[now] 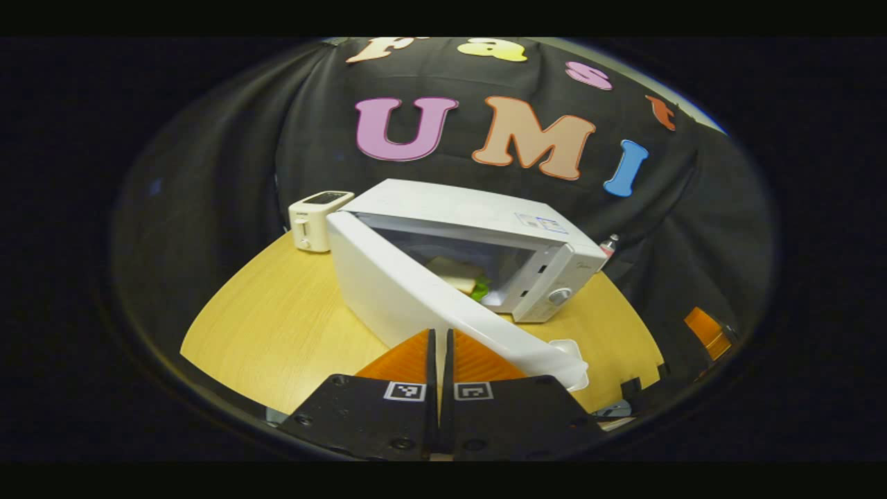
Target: Open the microwave oven with the left hand, put the food in, and close the microwave oven.
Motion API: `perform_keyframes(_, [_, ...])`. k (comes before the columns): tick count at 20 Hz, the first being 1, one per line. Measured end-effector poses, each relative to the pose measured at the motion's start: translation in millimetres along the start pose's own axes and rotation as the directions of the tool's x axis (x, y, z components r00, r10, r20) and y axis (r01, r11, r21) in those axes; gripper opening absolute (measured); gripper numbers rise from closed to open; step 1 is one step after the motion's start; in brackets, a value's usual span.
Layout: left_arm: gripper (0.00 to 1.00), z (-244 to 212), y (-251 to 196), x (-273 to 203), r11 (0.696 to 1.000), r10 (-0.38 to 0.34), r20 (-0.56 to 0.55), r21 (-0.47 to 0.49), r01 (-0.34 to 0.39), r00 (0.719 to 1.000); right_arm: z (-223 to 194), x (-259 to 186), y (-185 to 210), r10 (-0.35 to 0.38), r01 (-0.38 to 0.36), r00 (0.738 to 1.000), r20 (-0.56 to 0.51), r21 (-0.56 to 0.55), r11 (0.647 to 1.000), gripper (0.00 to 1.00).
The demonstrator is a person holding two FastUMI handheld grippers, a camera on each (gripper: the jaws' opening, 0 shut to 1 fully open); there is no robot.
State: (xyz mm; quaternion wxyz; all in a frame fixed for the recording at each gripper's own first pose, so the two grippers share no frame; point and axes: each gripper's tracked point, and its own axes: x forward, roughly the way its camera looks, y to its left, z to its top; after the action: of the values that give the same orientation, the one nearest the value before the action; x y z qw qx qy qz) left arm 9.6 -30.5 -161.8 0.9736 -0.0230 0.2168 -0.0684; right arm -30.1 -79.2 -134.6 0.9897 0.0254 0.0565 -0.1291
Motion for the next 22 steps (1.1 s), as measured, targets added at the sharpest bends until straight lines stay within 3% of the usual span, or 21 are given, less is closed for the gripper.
perform_keyframes(1, [0.01, 4.6, -8.2, 6.1, 1.0, -0.011, 0.005, 0.012, 0.011, 1.0, 3.7, 1.8, -3.0, -0.004, 0.004, 1.0, 0.011, 0.0, 1.0, 0.89])
perform_keyframes(2, [0.0, 9.6, -17.9, 10.9, 0.999, -0.023, 0.011, 0.025, 0.023, 1.0, 2.5, 3.8, -6.8, -0.009, 0.009, 1.0, 0.012, 0.003, 1.0, 0.98])
perform_keyframes(10, [0.01, 29.0, -70.2, 63.7, 0.99, -0.072, 0.037, 0.124, 0.067, 0.997, -2.9, 20.5, -17.8, 0.01, -0.01, 1.0, -0.005, 0.009, 1.0, 0.98])
perform_keyframes(11, [0.05, 30.4, -74.7, 70.7, 0.989, -0.075, 0.037, 0.131, 0.07, 0.996, -6.2, 23.4, -17.5, 0.017, -0.017, 1.0, -0.016, 0.003, 1.0, 0.98])
perform_keyframes(12, [0.01, 34.0, -79.5, 76.9, 0.987, -0.079, 0.042, 0.141, 0.072, 0.996, -9.4, 26.1, -18.8, 0.02, -0.02, 0.999, -0.028, -0.003, 1.0, 0.98])
perform_keyframes(14, [0.01, 42.0, -88.5, 88.0, 0.983, -0.093, 0.06, 0.164, 0.082, 0.994, -12.9, 31.3, -22.9, 0.02, -0.02, 0.999, -0.045, -0.01, 1.0, 0.98])
perform_keyframes(22, [0.01, 61.8, -102.7, 120.6, 0.973, -0.077, 0.097, 0.223, 0.053, 0.992, -13.3, 44.5, -36.0, -0.002, 0.004, 0.999, -0.051, 0.053, 0.999, 0.98])
